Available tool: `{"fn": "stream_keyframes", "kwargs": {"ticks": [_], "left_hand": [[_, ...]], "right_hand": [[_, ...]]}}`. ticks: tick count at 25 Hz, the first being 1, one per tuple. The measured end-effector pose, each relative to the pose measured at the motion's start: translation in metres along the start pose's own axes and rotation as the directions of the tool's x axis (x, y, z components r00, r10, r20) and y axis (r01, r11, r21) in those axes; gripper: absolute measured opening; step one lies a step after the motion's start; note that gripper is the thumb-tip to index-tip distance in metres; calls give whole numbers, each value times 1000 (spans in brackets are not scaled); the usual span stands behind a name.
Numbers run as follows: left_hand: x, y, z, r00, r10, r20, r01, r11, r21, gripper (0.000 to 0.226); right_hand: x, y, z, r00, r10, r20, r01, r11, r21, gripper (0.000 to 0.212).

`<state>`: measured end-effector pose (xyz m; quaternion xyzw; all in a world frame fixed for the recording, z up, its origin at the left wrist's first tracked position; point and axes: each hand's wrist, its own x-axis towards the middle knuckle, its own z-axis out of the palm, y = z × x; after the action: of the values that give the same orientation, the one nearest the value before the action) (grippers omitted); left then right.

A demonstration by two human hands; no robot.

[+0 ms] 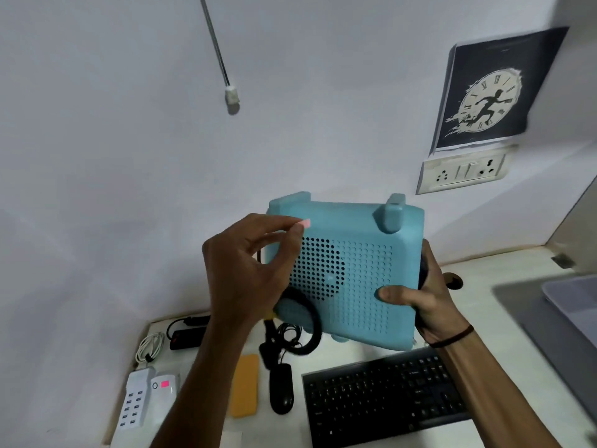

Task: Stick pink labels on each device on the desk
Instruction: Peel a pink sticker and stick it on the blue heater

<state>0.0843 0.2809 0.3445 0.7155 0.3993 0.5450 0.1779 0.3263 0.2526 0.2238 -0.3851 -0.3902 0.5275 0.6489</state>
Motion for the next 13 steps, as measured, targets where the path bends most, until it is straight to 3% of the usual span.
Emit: {"fn": "stream_keyframes", "kwargs": {"ticks": [4, 8, 13], "left_hand": [[12, 21, 5, 973, 230, 29, -232, 965, 123, 9], [24, 37, 10, 889, 439, 131, -458, 847, 269, 8], [35, 35, 12, 771, 545, 330, -637, 665, 391, 8]], "right_hand": [[-11, -19, 14, 994, -111, 18, 113, 988, -102, 88], [-13, -32, 21, 986, -153, 63, 162, 972, -172, 86], [-13, -36, 28, 984, -172, 50, 179, 961, -210, 88]]}}
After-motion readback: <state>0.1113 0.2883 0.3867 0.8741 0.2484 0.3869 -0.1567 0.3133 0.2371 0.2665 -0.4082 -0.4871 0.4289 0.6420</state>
